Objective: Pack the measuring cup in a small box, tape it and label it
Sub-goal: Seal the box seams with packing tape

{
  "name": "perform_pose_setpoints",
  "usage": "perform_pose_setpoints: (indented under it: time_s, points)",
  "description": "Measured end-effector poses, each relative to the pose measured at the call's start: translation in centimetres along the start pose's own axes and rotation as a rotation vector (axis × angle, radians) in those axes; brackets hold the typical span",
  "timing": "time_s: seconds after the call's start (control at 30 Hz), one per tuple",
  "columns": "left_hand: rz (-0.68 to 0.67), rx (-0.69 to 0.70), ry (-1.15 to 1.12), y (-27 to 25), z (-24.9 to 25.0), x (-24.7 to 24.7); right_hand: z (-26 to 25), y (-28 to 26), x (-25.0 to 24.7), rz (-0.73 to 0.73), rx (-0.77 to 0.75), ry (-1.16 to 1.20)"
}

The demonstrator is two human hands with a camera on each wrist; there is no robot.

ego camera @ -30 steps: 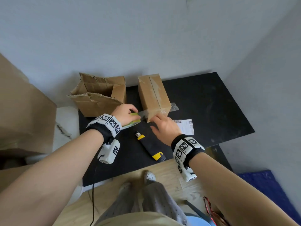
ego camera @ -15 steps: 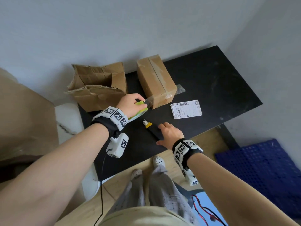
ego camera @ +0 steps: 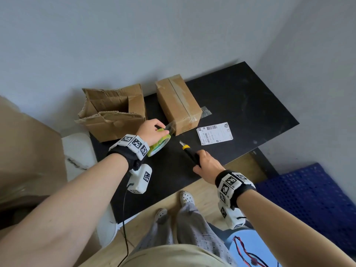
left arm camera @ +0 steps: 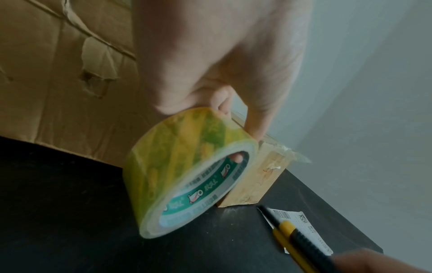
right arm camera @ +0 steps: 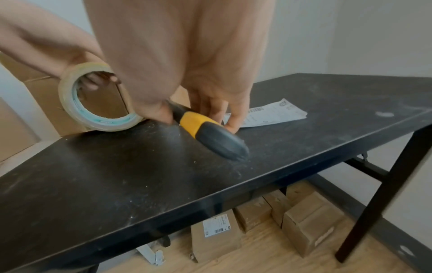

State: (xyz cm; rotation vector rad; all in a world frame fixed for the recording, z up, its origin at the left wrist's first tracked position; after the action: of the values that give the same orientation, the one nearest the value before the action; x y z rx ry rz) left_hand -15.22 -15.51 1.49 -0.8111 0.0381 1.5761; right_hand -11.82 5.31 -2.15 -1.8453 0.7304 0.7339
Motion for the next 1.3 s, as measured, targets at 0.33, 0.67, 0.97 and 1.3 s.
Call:
perform_pose_setpoints:
  time_s: [0.33, 0.67, 0.97, 1.3]
  points:
    - [0.006, -0.019, 0.014, 0.2, 0.0, -0.1, -2.3, -1.2, -3.8, 0.137, -0.088, 0.226]
    - [0.119, 0.047, 0.108, 0.1, 1.1, -0.6, -6.4, 0.0, -3.5, 0.14, -0.148, 0.048]
    - [0.191, 0.02, 0.153, 0.1, 1.5, -0.4, -6.5, 0.4, -3.4, 0.197, -0.147, -0.168]
    - [0.219, 0.085, 0.219, 0.1, 2.1, 0.3, -6.4, 0.8, -3.5, 0.236, -0.148, -0.338]
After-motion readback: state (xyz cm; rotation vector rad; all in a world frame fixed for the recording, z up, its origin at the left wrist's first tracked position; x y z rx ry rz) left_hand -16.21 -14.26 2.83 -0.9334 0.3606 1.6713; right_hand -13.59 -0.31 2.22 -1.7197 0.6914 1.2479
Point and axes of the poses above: each hand's wrist, its own y-axis towards the middle knuckle, its own x-axis out of the palm, z = x × y, the point moved 9 cm from there along y, towards the middle knuckle, and after that the axes turned 5 degrees about -y, right-handed, at the moved point
